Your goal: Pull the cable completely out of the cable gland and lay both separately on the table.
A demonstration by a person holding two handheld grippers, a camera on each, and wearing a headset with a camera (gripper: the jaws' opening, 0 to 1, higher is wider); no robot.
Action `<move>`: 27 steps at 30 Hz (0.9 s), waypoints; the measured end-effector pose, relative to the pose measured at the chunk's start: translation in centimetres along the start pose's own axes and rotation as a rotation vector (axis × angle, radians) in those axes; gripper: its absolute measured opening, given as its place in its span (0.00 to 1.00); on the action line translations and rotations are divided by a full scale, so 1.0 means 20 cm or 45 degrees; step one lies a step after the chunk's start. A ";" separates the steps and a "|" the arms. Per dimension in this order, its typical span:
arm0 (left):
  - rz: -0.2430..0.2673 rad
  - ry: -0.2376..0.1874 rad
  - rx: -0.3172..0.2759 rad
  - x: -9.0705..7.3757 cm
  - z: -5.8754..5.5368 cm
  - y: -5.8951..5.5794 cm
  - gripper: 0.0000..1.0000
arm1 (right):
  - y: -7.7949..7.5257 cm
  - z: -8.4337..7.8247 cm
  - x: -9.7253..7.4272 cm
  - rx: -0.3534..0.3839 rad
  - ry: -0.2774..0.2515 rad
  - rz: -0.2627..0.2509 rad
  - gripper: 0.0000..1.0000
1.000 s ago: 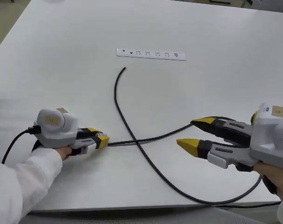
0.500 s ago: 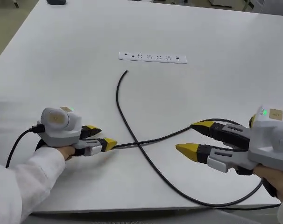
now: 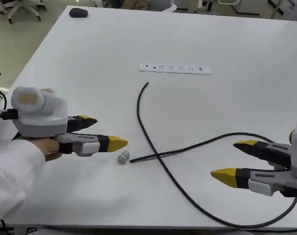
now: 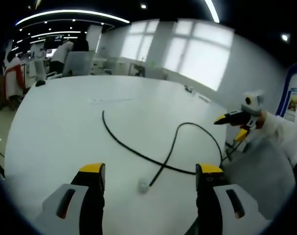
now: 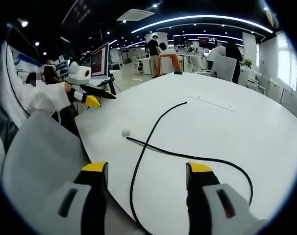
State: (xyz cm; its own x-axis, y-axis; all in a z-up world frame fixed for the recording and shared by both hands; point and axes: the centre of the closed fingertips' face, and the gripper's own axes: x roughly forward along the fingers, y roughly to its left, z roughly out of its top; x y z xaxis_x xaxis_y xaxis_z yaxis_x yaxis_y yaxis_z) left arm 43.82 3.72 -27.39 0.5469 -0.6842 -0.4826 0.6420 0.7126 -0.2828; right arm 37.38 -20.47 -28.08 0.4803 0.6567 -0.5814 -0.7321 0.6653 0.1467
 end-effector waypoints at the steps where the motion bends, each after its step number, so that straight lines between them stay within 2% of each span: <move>1: 0.015 0.005 -0.013 -0.06 0.00 0.00 0.80 | -0.01 -0.02 -0.01 0.015 0.015 -0.008 0.67; 5: 0.066 -0.017 -0.063 -0.20 0.00 -0.01 0.84 | -0.05 -0.06 -0.06 0.060 0.053 -0.033 0.68; 10: 0.114 0.006 -0.114 -0.36 -0.07 -0.03 0.86 | -0.08 -0.10 -0.12 0.099 0.074 -0.058 0.70; 15: 0.131 0.036 -0.180 -0.44 -0.16 -0.07 0.87 | -0.10 -0.18 -0.17 0.136 0.126 -0.081 0.70; 19: 0.154 0.032 -0.217 -0.49 -0.21 -0.08 0.87 | -0.10 -0.22 -0.20 0.173 0.134 -0.095 0.71; 27: 0.177 0.017 -0.289 -0.52 -0.27 -0.09 0.87 | -0.08 -0.32 -0.22 0.226 0.169 -0.104 0.72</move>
